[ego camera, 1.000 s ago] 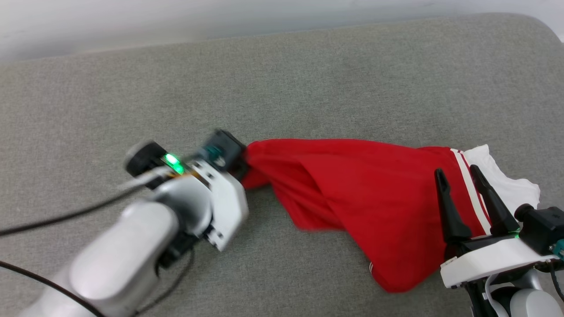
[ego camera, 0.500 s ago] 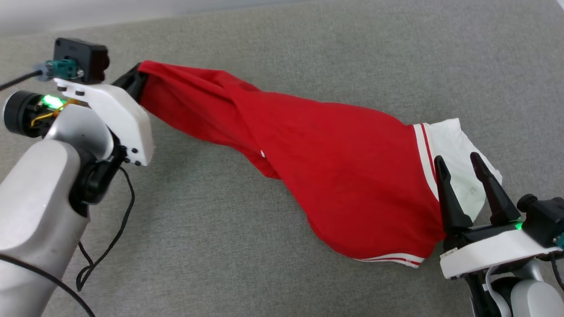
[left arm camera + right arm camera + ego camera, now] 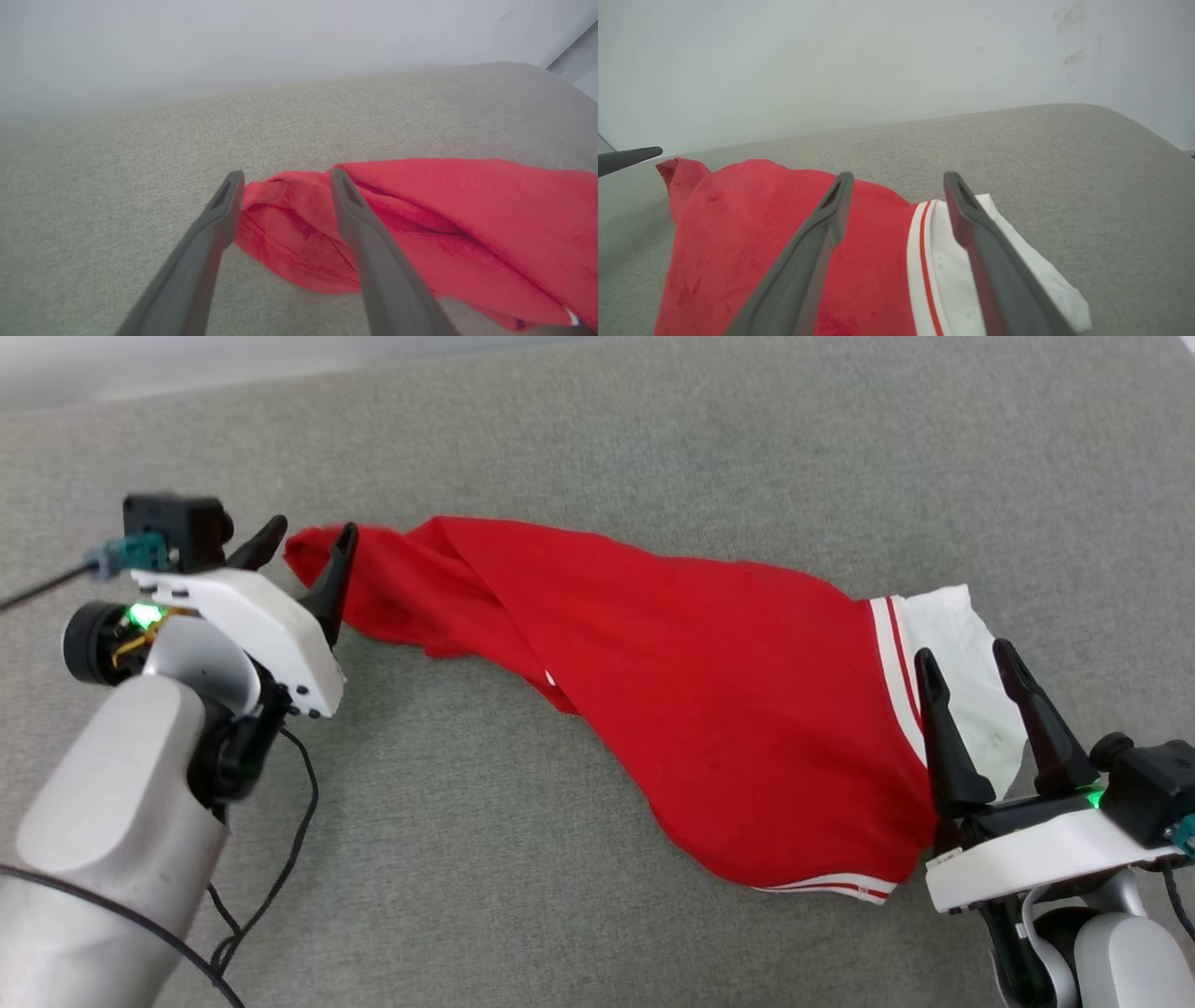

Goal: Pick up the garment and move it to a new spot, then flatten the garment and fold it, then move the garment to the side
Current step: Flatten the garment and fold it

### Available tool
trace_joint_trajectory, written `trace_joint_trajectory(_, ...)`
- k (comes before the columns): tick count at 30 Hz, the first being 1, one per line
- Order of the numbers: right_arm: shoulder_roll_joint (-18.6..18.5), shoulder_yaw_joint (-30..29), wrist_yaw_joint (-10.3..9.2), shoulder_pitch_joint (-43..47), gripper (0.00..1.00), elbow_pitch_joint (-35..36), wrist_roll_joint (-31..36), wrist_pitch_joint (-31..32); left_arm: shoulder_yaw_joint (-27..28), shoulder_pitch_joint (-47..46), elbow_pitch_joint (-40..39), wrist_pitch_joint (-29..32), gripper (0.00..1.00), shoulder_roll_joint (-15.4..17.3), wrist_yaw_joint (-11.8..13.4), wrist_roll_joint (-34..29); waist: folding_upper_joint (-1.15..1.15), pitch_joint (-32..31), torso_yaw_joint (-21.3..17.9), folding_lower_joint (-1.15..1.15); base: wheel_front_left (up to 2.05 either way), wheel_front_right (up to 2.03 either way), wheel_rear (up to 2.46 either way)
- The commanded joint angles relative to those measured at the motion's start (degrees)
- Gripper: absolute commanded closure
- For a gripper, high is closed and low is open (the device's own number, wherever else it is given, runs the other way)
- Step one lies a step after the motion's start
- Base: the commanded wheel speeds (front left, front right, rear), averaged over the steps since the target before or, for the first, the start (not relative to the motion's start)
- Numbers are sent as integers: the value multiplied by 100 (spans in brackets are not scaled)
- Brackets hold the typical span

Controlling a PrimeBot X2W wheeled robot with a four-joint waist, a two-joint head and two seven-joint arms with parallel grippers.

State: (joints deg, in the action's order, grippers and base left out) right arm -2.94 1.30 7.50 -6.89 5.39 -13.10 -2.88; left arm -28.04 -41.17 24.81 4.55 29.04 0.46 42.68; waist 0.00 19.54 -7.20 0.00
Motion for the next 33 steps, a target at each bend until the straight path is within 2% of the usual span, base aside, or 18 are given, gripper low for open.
trace_joint_trajectory(1, 10, 2, -2, -42, 0, -9, 43, 27, 35, 141, -34, -194, 0, -27, 18, -33, 0, -150, 76, 0, 0, 0, 0)
trace_joint_trajectory(5, 11, -7, -2, 56, 0, 5, 92, 118, 114, 556, -268, -956, 0, -104, 185, -174, 0, -455, 193, 0, 0, 0, 0)
trace_joint_trajectory(11, 11, -37, -2, 248, 0, 78, 171, 279, 184, 1339, -921, -1741, 0, -149, 692, -482, 0, -859, 357, 0, 0, 0, 0)
trace_joint_trajectory(25, 11, 8, -2, 617, 0, 263, 338, 764, 476, 3342, -2760, -1979, 0, -277, 1581, -938, 0, -1320, 571, 0, 0, 0, 0)
trace_joint_trajectory(29, 2, -18, -2, 684, 0, 282, 402, 1032, 500, 3645, -3093, -1982, 0, -241, 1720, -1066, 0, -1329, 656, 0, 0, 0, 0)
trace_joint_trajectory(32, -175, 108, -2, 663, 0, 180, 295, 1557, 509, 3763, -3259, -1984, 0, -230, 1778, -1129, 0, -1326, 732, 0, 0, 0, 0)
trace_joint_trajectory(33, -175, 108, -2, 663, 0, 180, 295, 1557, 509, 3763, -3259, -1984, 0, -230, 1778, -1129, 0, -1326, 732, 0, 0, 0, 0)
